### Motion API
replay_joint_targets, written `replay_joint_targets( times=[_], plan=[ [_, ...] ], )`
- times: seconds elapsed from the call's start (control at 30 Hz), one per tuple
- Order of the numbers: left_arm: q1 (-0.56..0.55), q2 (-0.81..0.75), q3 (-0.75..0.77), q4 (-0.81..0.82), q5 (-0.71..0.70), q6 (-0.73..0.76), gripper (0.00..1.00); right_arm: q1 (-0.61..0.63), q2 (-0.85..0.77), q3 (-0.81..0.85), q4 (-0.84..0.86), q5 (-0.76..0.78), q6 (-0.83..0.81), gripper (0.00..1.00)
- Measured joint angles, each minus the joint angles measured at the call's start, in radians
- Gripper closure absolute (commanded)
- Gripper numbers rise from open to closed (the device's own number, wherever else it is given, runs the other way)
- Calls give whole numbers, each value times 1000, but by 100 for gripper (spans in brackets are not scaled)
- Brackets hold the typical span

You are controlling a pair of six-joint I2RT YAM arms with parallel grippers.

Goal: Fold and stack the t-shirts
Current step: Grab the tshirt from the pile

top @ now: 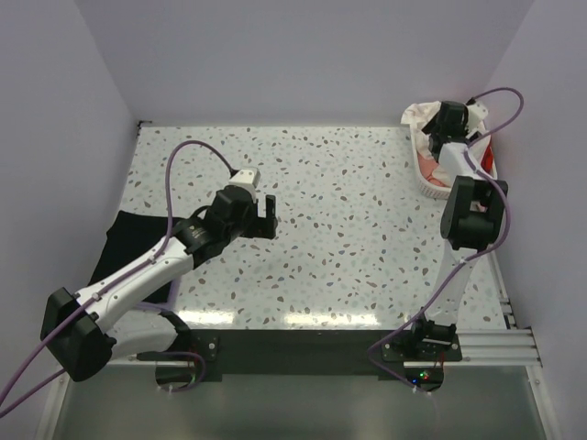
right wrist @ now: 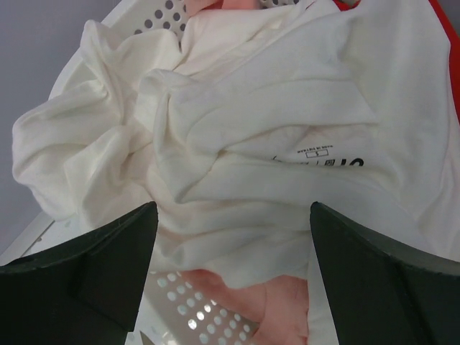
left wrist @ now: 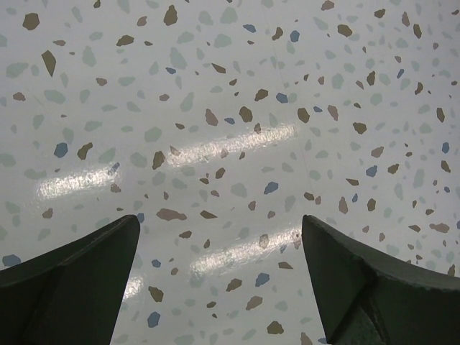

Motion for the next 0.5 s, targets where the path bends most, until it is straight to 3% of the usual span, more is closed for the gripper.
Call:
replay_joint_targets(
  times=[0.27,0.5],
  plan=[
    [8,7,9,-1,1,7,0,-23,95,67,32,25,-20,16],
    [27,31,10,-2,10,7,0,-29,107,69,62,47,-42,51]
  ],
)
